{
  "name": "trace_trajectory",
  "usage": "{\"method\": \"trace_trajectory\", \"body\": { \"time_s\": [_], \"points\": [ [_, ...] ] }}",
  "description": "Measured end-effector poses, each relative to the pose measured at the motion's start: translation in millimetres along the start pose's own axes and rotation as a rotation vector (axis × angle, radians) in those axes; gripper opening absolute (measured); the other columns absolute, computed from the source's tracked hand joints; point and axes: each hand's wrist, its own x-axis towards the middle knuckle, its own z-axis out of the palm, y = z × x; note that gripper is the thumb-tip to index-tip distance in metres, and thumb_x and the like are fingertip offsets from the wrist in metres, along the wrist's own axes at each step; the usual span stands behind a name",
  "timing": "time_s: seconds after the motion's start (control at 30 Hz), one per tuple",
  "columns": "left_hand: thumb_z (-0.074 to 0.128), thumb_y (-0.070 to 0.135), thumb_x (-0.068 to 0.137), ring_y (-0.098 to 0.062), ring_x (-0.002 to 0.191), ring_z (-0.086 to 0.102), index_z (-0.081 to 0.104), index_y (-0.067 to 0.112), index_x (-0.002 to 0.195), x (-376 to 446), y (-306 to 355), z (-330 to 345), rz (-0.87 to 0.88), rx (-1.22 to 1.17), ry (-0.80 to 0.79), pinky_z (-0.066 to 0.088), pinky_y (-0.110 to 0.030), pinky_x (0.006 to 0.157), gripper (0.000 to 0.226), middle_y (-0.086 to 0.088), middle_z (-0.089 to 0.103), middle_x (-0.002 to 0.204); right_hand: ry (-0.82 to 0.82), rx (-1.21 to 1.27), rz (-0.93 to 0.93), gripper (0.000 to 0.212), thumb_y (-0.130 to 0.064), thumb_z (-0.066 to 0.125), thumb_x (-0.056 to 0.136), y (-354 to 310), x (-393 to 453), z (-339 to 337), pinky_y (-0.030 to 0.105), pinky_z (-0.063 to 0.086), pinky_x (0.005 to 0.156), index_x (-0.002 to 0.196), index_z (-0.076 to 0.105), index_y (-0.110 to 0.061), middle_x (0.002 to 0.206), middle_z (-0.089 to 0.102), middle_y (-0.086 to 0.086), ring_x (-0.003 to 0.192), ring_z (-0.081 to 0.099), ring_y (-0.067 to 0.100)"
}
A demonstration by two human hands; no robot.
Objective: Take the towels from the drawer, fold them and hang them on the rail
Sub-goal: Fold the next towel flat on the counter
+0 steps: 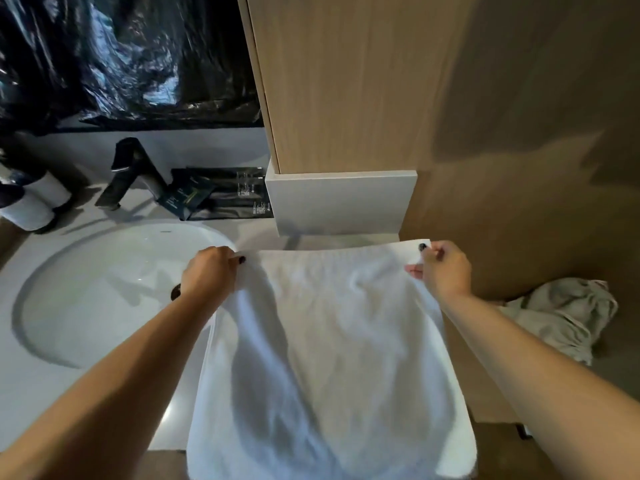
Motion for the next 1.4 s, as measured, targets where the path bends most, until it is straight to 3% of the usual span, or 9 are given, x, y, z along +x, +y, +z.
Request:
{"method": "trace_trajectory", "body": {
  "time_s": [0.1,0.2,0.37,0.5,0.73,0.9,1.03,1.2,1.4],
  "points": [
    [0.053,0.019,0.093,-0.038,0.097,0.062,0.073,0.012,0.096,7.2,4.0,9.0,-0.085,-0.127,0.067,0.046,-0.035,0.07,0.021,-0.016,0.071,0.095,0.003,-0.005,-0.015,0.012,-0.013,0.048,0.096,1.1,13.1,21.3,0.051,0.057,0.08,0.086,0.054,-0.015,0.077,0.067,0.005,0.079,0.073,0.033],
    [0.052,0.015,0.096,-0.035,0.129,0.049,0.05,0.012,0.141,-2.8,17.1,17.6,-0.136,-0.327,0.202,0.043,-0.041,0.1,0.045,-0.018,0.052,0.142,-0.007,-0.143,-0.026,0.023,-0.027,0.051,0.095,-0.7,17.8,36.6,0.047,0.048,0.096,0.105,0.058,-0.007,0.108,0.067,0.02,0.105,0.063,0.037],
    [0.053,0.026,0.1,-0.032,0.147,0.027,0.021,0.016,0.156,-51.4,52.0,48.8,0.318,-0.256,0.068,0.031,-0.048,0.115,0.066,-0.004,0.003,0.165,-0.203,-0.422,-0.491,0.052,-0.005,0.051,0.095,2.6,-30.3,62.8,0.034,0.025,0.117,0.146,0.037,-0.006,0.159,0.024,0.011,0.145,0.026,0.025],
    [0.025,0.05,0.102,-0.021,0.151,-0.014,-0.001,0.022,0.158,-51.7,56.4,73.6,0.472,0.041,-0.114,-0.001,-0.047,0.123,0.067,0.0,-0.015,0.162,-0.456,-0.854,-0.809,0.056,-0.023,0.038,0.1,20.4,-58.7,94.8,0.046,0.014,0.121,0.154,0.026,-0.015,0.164,0.012,0.005,0.151,0.01,0.024],
    [0.015,0.08,0.088,-0.013,0.15,-0.019,-0.001,0.043,0.155,-32.8,32.4,79.3,0.413,0.13,-0.094,-0.005,-0.043,0.123,0.078,0.009,-0.016,0.164,-0.369,-1.121,-0.642,0.078,-0.067,0.008,0.091,48.5,-24.0,83.0,0.046,-0.004,0.121,0.157,0.003,-0.027,0.165,-0.006,-0.001,0.152,-0.008,0.018],
    [0.019,0.059,0.095,-0.017,0.153,-0.007,0.017,0.026,0.158,-41.8,20.5,60.4,0.443,-0.068,-0.081,-0.003,-0.037,0.124,0.07,-0.002,-0.001,0.165,-0.389,-1.208,-0.523,0.075,-0.063,0.012,0.094,46.4,-5.1,53.3,0.043,-0.009,0.121,0.156,-0.004,-0.024,0.165,-0.013,-0.002,0.15,-0.016,0.019],
    [0.029,0.033,0.099,-0.023,0.152,-0.002,0.016,0.006,0.155,-82.1,13.7,54.8,0.437,-0.231,0.053,0.003,-0.041,0.124,0.064,-0.009,0.004,0.162,-0.29,-1.09,-0.521,0.064,-0.036,0.033,0.102,28.9,-36.6,74.3,0.051,0.002,0.121,0.156,0.012,-0.01,0.165,-0.002,0.008,0.151,-0.005,0.028],
    [0.009,0.057,0.1,-0.013,0.148,-0.026,-0.012,0.024,0.156,-127.3,14.9,72.2,0.358,0.007,-0.1,-0.008,-0.042,0.123,0.069,0.001,-0.021,0.163,-0.464,-0.982,-0.821,0.06,-0.038,0.037,0.095,39.4,-124.8,107.1,0.056,0.02,0.117,0.152,0.035,-0.018,0.161,0.025,0.008,0.15,0.018,0.028],
    [0.013,0.074,0.094,-0.016,0.149,-0.024,-0.013,0.039,0.155,-123.8,-9.9,71.1,0.354,0.099,-0.088,-0.006,-0.045,0.122,0.075,-0.001,-0.02,0.164,-0.422,-1.117,-0.724,0.069,-0.057,0.025,0.096,52.0,-97.7,94.5,0.054,0.011,0.119,0.156,0.022,-0.023,0.164,0.014,0.005,0.152,0.009,0.025]
  ]
}}
